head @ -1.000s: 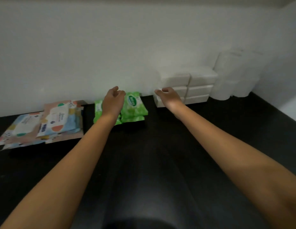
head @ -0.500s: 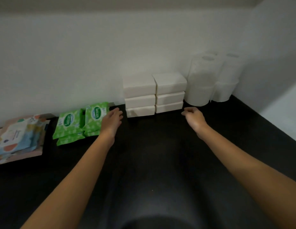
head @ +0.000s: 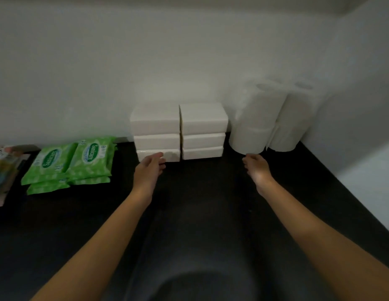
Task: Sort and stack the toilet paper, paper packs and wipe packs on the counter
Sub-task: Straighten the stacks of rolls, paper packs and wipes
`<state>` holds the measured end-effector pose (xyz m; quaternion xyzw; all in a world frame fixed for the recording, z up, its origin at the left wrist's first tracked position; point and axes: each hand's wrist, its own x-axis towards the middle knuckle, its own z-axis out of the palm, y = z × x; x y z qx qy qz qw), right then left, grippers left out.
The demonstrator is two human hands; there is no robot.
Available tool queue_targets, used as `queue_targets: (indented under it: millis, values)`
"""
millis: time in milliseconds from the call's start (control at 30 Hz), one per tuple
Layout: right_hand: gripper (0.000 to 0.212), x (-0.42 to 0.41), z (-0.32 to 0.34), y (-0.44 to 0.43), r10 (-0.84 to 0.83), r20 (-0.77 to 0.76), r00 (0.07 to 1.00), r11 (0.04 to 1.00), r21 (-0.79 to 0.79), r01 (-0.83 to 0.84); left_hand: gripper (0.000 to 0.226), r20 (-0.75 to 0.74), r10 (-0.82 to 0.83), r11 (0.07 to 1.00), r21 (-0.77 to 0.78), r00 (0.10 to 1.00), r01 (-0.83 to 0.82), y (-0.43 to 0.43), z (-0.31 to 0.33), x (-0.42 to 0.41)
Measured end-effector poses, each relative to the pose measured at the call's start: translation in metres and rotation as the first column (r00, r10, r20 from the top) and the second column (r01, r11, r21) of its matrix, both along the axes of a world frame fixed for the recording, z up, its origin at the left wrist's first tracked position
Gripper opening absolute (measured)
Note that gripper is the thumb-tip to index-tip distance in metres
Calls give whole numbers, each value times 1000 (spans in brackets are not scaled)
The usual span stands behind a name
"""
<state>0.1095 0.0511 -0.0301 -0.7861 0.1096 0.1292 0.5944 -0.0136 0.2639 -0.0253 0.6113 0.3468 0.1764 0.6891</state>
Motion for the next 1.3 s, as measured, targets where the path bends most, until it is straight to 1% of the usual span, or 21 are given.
queue_targets:
  millis: [67, 167, 267, 367, 433, 467, 533, 633, 700, 767, 833, 933, 1033, 1300]
  values:
    - [39, 18, -2, -20, -35, 17, 999, 999, 4, 35, 29, -14, -60, 998, 9, 998, 61, -29, 5, 14]
    - [32, 42, -3, -57, -105, 16, 994, 994, 17, 105, 33, -1, -156, 987, -35, 988, 156, -72, 12, 40]
    - [43, 63, -4, -92, -170, 4, 985, 985, 15, 170, 39, 16, -251, 962, -106, 968, 251, -108, 9, 70]
    - [45, 85, -9, -119, -208, 6, 978, 978, 17, 208, 48, 19, -323, 937, -136, 946, 323, -136, 0, 100]
    - [44, 97, -13, -131, -187, 8, 982, 982, 17, 187, 53, 7, -323, 938, -131, 946, 321, -148, -7, 120]
    - [40, 104, -17, -136, -184, 10, 983, 982, 42, 183, 55, 3, -307, 944, -129, 952, 305, -152, -9, 130]
    - [20, 128, -31, -147, -170, 32, 985, 983, 69, 168, 57, 9, -255, 956, -144, 967, 254, -157, -12, 150]
    - [25, 148, -35, -151, -165, 67, 984, 984, 78, 160, 59, 37, -191, 969, -154, 981, 194, -160, -15, 173]
    - [26, 153, -34, -146, -110, 103, 989, 993, 53, 105, 60, 57, -163, 975, -144, 985, 169, -161, -17, 183]
    - [43, 157, -34, -141, -74, 135, 988, 994, 85, 63, 60, 91, -147, 974, -159, 985, 160, -160, -19, 190]
    - [50, 161, -36, -136, -79, 127, 989, 993, 102, 66, 58, 127, -170, 967, -169, 977, 190, -160, -21, 193]
    - [56, 165, -39, -133, -106, 120, 987, 989, 119, 92, 49, 120, -220, 965, -117, 968, 234, -160, -20, 193]
    - [59, 166, -41, -133, -123, 139, 983, 987, 120, 106, 45, 111, -245, 965, -73, 963, 254, -160, -20, 192]
    - [56, 166, -42, -130, -148, 148, 978, 985, 108, 133, 46, 90, -270, 958, -74, 959, 277, -156, -21, 192]
